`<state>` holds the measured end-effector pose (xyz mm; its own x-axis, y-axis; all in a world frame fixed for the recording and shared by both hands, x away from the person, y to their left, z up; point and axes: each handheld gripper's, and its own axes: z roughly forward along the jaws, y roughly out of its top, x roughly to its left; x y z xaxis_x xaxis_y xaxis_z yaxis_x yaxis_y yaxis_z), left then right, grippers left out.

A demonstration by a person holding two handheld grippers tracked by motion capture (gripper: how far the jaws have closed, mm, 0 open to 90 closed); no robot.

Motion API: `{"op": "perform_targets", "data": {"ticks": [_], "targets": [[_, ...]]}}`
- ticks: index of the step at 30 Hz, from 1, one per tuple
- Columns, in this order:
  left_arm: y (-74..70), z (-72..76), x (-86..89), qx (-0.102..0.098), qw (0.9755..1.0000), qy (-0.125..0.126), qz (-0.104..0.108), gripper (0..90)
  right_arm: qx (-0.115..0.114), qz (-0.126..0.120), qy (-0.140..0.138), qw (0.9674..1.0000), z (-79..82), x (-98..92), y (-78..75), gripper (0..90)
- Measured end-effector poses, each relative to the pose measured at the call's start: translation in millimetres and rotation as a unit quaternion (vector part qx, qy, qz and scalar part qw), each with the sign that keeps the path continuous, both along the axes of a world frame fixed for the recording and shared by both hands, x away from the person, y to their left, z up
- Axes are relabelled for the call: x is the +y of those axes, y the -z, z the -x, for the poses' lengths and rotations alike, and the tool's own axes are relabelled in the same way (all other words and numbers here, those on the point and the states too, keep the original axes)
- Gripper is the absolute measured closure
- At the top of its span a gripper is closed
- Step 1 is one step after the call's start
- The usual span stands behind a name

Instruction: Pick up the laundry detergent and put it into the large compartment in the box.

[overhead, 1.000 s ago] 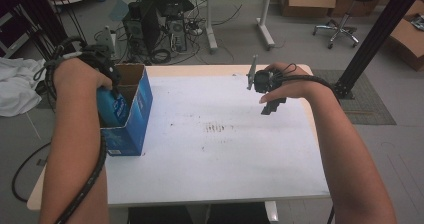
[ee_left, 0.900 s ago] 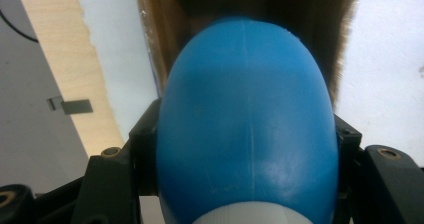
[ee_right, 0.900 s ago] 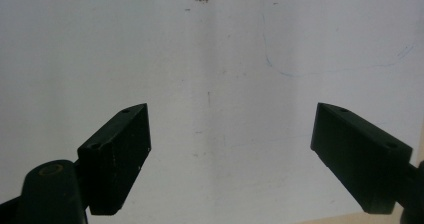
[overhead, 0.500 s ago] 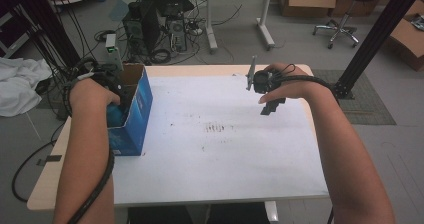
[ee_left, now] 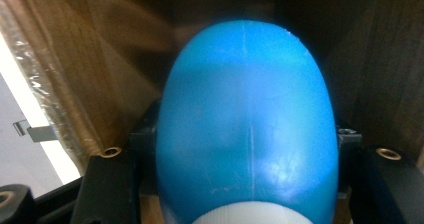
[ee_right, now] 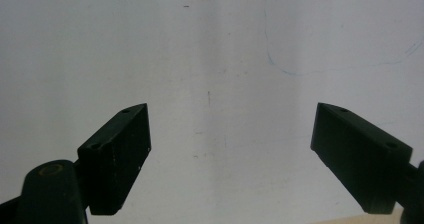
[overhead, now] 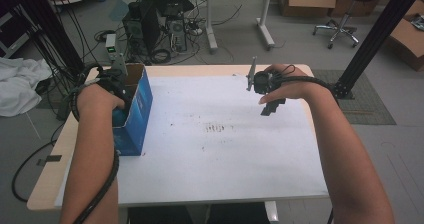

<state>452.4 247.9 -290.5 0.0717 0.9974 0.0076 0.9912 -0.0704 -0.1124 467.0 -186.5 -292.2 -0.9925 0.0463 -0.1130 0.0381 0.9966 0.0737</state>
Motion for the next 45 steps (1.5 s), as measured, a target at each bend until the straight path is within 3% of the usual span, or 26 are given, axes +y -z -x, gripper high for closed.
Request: {"op": "perform_targets", "data": {"ticks": [5,11,26,45], "targets": [[0.5,0.2,-1.4,0.002,1.0000,0.007,-0.004,38.5,0.000,-0.001,-0.001,1.0000,-0.2,0.3,1.1,16.3],[1.0,1.2,1.2,-0.013,0.9999,-0.002,0.004,38.6,0.001,-0.001,0.001,1.0000,-0.2,-0.8,0.5,16.3],[-0.1,3.3,-4.3,-0.012,0.9999,0.007,-0.004,37.6,-0.001,0.002,0.004,1.0000,0.9,-0.8,0.0,16.3],[-20.0,8.3,-8.4,-0.026,0.9994,0.016,-0.018,32.6,-0.004,0.001,0.000,1.0000,4.2,1.2,-1.7,16.3]]}}
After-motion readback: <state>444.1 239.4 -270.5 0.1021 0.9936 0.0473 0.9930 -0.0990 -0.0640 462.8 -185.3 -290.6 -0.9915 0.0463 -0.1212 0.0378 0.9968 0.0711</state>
